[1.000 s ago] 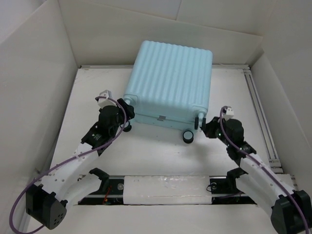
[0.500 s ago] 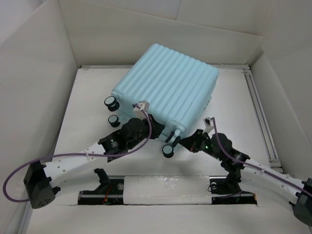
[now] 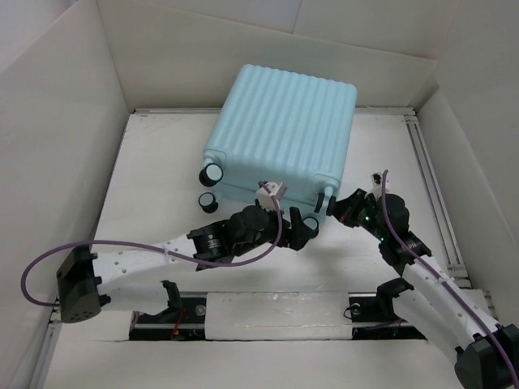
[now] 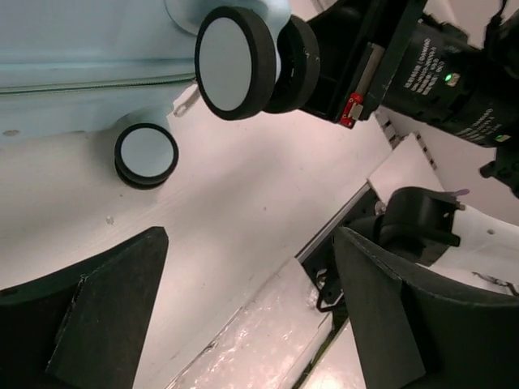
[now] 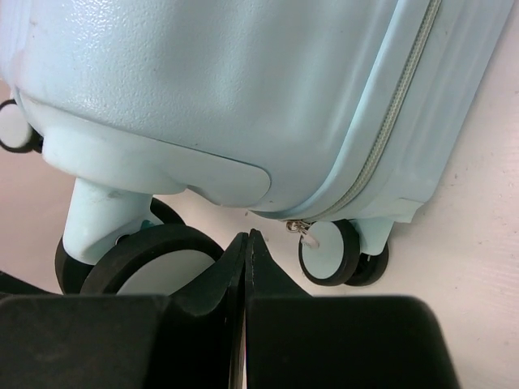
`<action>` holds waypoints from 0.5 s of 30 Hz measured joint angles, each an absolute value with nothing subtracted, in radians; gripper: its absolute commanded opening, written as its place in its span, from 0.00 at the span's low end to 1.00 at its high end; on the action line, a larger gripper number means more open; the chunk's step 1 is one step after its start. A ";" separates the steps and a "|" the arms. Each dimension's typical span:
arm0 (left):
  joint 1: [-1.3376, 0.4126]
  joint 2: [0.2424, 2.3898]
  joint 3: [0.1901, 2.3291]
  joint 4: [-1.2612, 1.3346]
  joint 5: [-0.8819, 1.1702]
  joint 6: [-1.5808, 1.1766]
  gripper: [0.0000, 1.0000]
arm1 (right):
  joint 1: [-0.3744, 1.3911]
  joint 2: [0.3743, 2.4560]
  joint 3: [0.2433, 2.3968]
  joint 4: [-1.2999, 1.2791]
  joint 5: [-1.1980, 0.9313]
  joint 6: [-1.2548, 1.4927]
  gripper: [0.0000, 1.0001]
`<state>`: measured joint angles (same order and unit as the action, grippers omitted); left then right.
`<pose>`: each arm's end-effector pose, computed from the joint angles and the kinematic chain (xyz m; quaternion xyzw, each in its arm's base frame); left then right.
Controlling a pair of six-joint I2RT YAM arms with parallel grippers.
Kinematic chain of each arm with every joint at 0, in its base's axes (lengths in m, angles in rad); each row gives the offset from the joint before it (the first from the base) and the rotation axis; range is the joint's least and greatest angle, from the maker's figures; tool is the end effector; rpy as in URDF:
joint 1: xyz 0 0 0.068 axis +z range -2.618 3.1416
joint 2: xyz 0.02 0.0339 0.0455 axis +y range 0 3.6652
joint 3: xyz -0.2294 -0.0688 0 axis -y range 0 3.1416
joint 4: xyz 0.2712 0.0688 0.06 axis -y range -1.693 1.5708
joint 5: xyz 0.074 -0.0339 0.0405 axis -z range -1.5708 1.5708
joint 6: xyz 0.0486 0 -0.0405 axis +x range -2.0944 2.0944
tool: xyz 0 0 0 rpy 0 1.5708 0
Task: Pack the luggage
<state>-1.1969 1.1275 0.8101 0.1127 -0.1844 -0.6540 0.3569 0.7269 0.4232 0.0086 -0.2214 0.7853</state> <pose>0.1242 -0.2920 0.2683 0.1511 0.7597 -0.4591 0.4351 0.2225 0.0944 0.2068 0.1054 0.7942 0.3946 0.4499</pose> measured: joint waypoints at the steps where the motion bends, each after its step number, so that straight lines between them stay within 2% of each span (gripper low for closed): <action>1: -1.198 1.154 0.822 0.122 -0.177 -0.649 0.81 | 0.357 0.727 0.422 0.010 -0.221 0.784 0.00; 6: -1.231 1.306 0.948 0.124 -0.194 -0.620 0.81 | 0.379 0.717 0.382 0.068 -0.205 0.782 0.00; 9: -1.240 1.334 0.987 0.127 -0.217 -0.610 0.86 | 0.403 0.692 0.365 0.072 -0.157 0.769 0.00; 10: -1.240 1.336 0.996 0.126 -0.226 -0.606 0.86 | 0.411 0.686 0.364 0.068 -0.139 0.760 0.04; 11: -1.240 1.339 1.006 0.125 -0.233 -0.605 0.86 | 0.416 0.682 0.364 0.068 -0.124 0.752 0.18; 15: -1.238 1.402 1.120 0.072 -0.283 -0.585 0.86 | 0.421 0.691 0.359 0.064 -0.072 0.717 0.50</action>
<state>-1.2381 1.4021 1.1198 0.0719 -0.2832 -0.5846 0.4206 0.6914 0.3592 0.0639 -0.0723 0.7166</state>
